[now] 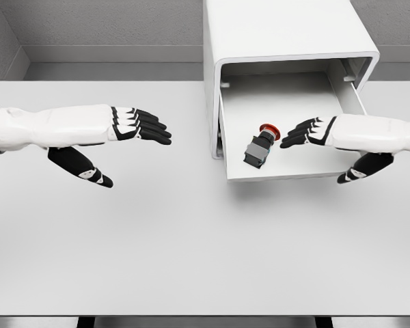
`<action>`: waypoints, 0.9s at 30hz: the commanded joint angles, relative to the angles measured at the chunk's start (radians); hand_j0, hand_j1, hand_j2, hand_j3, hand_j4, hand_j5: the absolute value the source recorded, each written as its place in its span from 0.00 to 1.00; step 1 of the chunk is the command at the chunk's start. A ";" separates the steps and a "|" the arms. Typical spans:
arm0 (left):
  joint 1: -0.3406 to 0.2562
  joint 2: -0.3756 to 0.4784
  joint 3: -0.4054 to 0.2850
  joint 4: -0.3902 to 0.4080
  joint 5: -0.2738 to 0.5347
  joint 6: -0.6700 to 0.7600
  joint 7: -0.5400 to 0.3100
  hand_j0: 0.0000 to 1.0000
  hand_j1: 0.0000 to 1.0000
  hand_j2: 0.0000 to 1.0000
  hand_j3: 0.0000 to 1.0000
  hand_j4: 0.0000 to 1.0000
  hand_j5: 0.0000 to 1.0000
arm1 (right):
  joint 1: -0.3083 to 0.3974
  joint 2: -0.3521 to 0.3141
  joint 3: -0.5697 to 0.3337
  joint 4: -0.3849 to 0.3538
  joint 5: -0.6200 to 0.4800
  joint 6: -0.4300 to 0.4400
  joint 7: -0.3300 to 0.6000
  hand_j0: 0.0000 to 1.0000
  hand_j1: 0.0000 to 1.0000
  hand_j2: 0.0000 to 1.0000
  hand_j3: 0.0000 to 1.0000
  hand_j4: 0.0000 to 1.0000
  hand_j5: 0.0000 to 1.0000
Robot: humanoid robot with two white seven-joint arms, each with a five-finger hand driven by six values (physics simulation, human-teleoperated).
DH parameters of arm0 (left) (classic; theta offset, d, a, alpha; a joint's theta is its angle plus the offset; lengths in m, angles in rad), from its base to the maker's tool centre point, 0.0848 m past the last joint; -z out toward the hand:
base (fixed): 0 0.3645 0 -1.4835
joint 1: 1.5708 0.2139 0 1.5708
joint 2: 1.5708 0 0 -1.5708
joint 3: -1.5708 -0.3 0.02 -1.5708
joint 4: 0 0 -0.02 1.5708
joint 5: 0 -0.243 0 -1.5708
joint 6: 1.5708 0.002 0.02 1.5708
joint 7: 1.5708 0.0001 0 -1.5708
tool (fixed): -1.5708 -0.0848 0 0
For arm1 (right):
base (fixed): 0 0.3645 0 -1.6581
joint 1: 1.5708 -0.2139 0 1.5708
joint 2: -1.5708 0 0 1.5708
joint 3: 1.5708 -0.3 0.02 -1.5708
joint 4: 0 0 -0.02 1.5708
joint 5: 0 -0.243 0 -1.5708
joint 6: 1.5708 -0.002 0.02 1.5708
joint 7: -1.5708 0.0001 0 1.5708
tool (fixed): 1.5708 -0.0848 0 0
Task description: Slide open multi-storey tabletop storage cabinets and put open load switch and slide close multi-storey tabletop storage cabinets
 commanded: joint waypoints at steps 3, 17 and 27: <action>0.000 0.001 0.001 0.000 0.008 0.003 0.000 1.00 1.00 1.00 1.00 1.00 1.00 | -0.014 0.016 -0.003 0.045 0.019 0.003 -0.001 1.00 1.00 1.00 1.00 1.00 1.00; 0.014 0.001 0.002 0.001 0.008 0.003 0.000 1.00 1.00 1.00 1.00 1.00 1.00 | -0.101 0.206 -0.002 0.275 0.105 0.003 -0.001 1.00 1.00 1.00 1.00 1.00 1.00; 0.014 0.001 0.004 0.000 0.008 0.003 0.000 1.00 1.00 1.00 1.00 1.00 1.00 | -0.087 0.139 0.000 0.132 0.116 0.003 -0.012 1.00 1.00 1.00 1.00 1.00 1.00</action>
